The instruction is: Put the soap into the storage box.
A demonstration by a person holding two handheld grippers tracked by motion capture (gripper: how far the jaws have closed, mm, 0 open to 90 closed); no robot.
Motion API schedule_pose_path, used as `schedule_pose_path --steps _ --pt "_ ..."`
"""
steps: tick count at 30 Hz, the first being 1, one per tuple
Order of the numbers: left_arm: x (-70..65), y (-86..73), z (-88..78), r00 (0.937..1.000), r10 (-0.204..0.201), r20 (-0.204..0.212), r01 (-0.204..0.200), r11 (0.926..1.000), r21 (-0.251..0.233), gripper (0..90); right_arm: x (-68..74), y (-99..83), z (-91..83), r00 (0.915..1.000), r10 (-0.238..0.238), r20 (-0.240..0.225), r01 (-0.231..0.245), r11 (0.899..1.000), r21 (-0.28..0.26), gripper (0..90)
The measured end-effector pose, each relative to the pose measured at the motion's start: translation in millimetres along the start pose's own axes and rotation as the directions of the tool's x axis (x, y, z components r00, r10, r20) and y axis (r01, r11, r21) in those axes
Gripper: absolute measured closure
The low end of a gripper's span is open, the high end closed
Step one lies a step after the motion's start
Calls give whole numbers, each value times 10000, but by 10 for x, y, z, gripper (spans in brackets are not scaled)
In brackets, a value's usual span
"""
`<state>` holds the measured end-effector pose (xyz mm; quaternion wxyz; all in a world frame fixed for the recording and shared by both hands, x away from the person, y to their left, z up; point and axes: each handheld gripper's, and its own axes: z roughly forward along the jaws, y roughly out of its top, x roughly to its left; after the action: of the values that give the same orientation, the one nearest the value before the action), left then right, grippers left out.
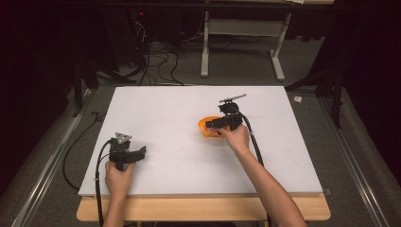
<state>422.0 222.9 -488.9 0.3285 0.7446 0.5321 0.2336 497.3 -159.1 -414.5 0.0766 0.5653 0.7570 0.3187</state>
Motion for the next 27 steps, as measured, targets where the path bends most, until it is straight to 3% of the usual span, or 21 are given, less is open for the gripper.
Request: schedule_pose_path --steps 9,17,27 --pt "1 0 0 10000 -2 7 2 10000 7 207 3 2 -90 9998 -79 -199 74 9996 -256 143" --pt "0 0 0 10000 -4 5 4 10000 5 207 24 -3 -249 9987 -447 -256 425 9960 -780 151" --pt "0 0 0 10000 2 2 -2 10000 7 207 -62 -96 -471 9971 -752 151 765 9870 -1413 164"
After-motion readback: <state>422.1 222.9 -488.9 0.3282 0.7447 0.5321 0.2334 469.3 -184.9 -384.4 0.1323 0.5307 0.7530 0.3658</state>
